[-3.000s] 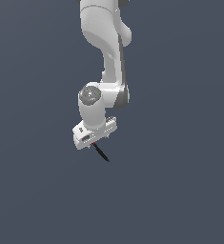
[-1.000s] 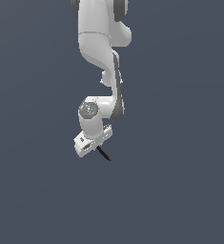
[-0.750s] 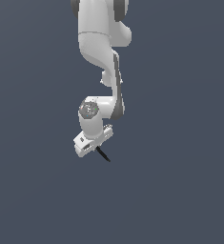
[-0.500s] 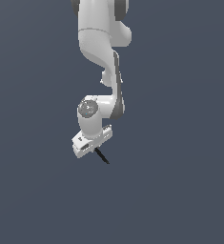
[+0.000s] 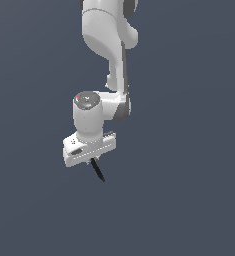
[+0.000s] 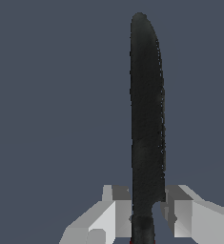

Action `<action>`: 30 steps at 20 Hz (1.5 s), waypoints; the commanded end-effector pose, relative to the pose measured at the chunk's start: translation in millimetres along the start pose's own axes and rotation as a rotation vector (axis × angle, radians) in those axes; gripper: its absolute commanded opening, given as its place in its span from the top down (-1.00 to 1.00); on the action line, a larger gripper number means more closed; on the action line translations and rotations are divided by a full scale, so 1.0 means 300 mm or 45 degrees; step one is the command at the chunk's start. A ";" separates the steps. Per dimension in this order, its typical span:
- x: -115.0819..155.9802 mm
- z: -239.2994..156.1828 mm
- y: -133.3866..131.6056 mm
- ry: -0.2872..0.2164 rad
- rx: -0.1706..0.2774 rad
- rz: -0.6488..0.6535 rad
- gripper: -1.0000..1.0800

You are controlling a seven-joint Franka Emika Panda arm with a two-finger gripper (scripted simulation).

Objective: Pick up the object and move it to a goal position.

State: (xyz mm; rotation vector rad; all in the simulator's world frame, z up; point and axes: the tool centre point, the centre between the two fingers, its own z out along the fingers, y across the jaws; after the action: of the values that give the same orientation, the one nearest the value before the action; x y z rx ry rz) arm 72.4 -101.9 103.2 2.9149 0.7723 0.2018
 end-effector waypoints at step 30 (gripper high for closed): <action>0.205 -1.201 0.573 0.342 -0.702 0.760 1.00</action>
State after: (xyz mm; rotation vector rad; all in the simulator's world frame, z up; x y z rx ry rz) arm 152.6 -188.8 479.4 2.5217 -0.1312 0.7262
